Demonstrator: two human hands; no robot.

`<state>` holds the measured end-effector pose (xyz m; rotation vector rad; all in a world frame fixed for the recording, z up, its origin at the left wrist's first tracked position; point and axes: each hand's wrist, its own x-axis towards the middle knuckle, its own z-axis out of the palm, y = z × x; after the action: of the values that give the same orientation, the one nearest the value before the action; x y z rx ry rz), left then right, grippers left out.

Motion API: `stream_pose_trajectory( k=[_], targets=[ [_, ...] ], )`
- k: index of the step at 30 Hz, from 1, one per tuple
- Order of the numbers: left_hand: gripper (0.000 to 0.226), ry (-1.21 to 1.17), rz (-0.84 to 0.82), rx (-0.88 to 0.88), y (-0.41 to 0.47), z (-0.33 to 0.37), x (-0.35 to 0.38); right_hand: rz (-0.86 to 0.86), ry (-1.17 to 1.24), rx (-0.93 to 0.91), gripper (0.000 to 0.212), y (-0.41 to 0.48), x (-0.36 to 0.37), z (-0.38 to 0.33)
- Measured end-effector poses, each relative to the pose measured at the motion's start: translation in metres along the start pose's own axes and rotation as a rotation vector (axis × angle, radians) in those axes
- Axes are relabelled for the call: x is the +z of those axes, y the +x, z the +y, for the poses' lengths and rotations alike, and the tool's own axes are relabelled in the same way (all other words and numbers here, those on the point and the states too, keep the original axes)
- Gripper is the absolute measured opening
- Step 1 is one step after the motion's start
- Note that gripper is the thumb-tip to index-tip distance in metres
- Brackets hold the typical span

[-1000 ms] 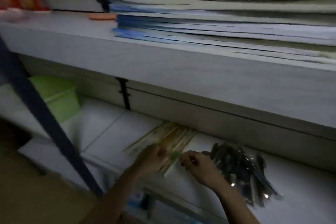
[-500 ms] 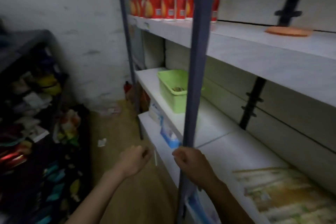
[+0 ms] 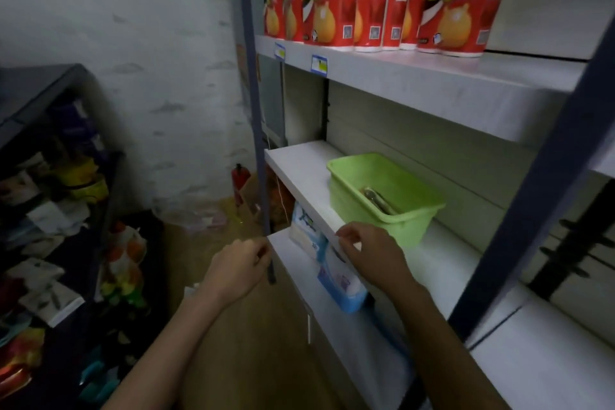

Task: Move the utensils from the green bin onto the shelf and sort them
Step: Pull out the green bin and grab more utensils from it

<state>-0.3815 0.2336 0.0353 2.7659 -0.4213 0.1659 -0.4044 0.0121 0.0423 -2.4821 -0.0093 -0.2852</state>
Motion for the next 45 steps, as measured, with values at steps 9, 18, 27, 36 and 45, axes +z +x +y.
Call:
stream_pose_trajectory(
  k=[9, 18, 27, 36, 45],
  targets=[
    [0.020, -0.160, 0.009, 0.213, 0.135, -0.002, 0.011, 0.142, -0.068, 0.169, 0.022, 0.127, -0.002, 0.034],
    [0.021, -0.342, -0.110, 0.475, 0.275, 0.032, 0.036, -0.003, -0.217, 0.463, 0.026, 0.221, -0.013, 0.114],
    [0.020, -0.336, -0.318, 0.777, 0.362, 0.073, 0.088, -0.215, -0.342, 0.657, 0.032, 0.230, -0.010, 0.156],
    [0.029, 0.107, -0.714, 1.171, 0.418, 0.108, 0.160, -0.225, -0.295, 0.889, 0.036, 0.221, -0.008, 0.141],
    [0.043, 0.372, -0.833, 1.357, 0.419, 0.150, 0.199, -0.303, -0.272, 0.994, 0.029, 0.209, 0.004, 0.131]
  ],
)
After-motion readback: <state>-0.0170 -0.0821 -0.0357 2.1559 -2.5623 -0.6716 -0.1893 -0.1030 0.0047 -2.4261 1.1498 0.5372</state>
